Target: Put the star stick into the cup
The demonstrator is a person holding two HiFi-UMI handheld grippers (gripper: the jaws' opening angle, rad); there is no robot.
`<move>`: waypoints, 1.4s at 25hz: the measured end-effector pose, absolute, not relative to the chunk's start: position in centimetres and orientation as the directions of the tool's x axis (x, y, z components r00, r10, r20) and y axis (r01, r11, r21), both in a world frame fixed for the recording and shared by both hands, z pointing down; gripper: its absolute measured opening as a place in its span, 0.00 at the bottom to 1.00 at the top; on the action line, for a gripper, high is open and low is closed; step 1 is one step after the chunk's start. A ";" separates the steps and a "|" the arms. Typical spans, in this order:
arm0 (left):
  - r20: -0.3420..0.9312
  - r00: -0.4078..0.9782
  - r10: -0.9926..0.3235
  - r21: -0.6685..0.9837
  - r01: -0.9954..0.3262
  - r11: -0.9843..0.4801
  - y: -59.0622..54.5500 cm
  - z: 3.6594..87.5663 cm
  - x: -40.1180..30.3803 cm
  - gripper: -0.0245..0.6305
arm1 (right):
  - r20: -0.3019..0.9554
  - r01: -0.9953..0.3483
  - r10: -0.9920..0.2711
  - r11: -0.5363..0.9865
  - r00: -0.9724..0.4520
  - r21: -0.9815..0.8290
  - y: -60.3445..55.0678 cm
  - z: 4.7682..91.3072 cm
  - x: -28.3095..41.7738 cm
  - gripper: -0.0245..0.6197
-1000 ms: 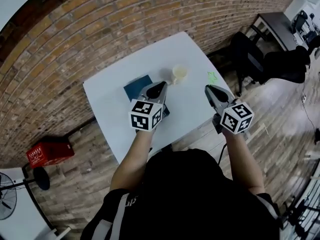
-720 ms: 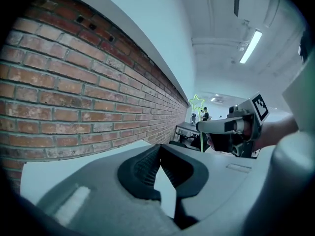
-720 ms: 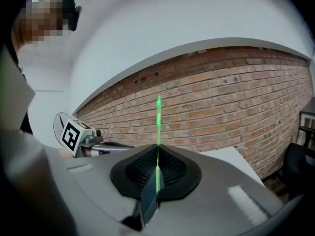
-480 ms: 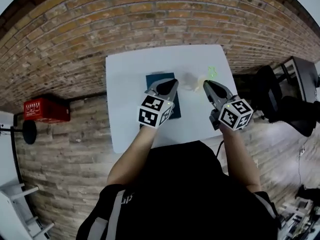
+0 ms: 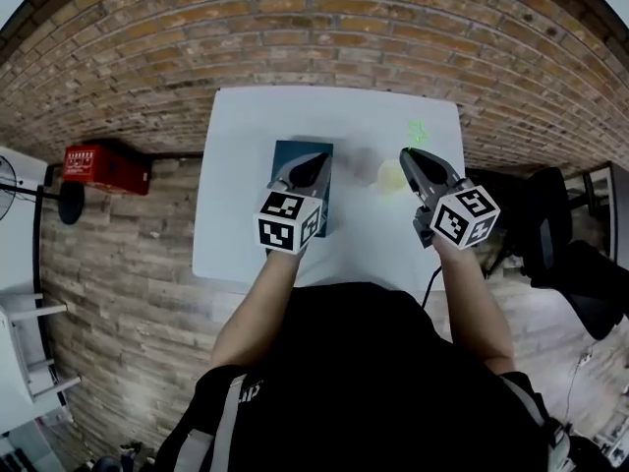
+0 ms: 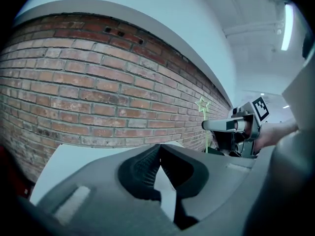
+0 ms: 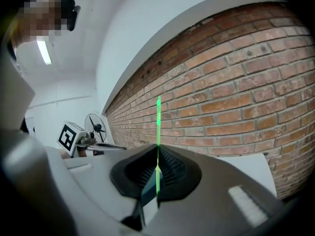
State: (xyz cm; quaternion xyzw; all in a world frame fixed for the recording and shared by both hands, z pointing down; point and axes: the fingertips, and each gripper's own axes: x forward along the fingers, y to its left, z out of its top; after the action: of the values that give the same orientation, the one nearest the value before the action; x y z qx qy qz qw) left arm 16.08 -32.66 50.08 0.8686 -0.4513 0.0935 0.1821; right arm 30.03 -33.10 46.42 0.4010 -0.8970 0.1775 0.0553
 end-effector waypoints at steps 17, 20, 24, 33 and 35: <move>0.422 0.437 -0.794 0.226 -0.899 -0.375 -31.3 51.3 21.4 0.05 | 0.213 -0.645 -0.614 0.675 -0.760 -0.359 -38.0 49.1 34.8 0.05; 0.436 0.441 -0.785 0.222 -0.897 -0.382 -31.4 51.6 20.8 0.05 | 0.218 -0.653 -0.622 0.656 -0.752 -0.379 -39.2 50.0 34.2 0.05; 0.449 0.434 -0.781 0.223 -0.901 -0.373 -31.9 52.2 19.6 0.05 | 0.265 -0.696 -0.648 0.614 -0.714 -0.373 -40.0 52.3 34.1 0.05; 0.441 0.485 -0.756 0.227 -0.875 -0.428 -33.0 52.3 19.8 0.05 | 0.369 -0.787 -0.698 0.499 -0.614 -0.364 -38.9 57.4 35.2 0.05; 0.441 0.491 -0.751 0.230 -0.871 -0.435 -33.1 52.3 19.8 0.05 | 0.385 -0.789 -0.692 0.492 -0.611 -0.368 -38.6 57.9 35.2 0.05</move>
State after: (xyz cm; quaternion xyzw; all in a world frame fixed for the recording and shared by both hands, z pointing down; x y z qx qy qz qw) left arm 19.79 -33.14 52.34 0.8357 -0.4851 0.1378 0.2176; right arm 35.17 -38.63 57.92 0.4313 -0.8586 0.2610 0.0930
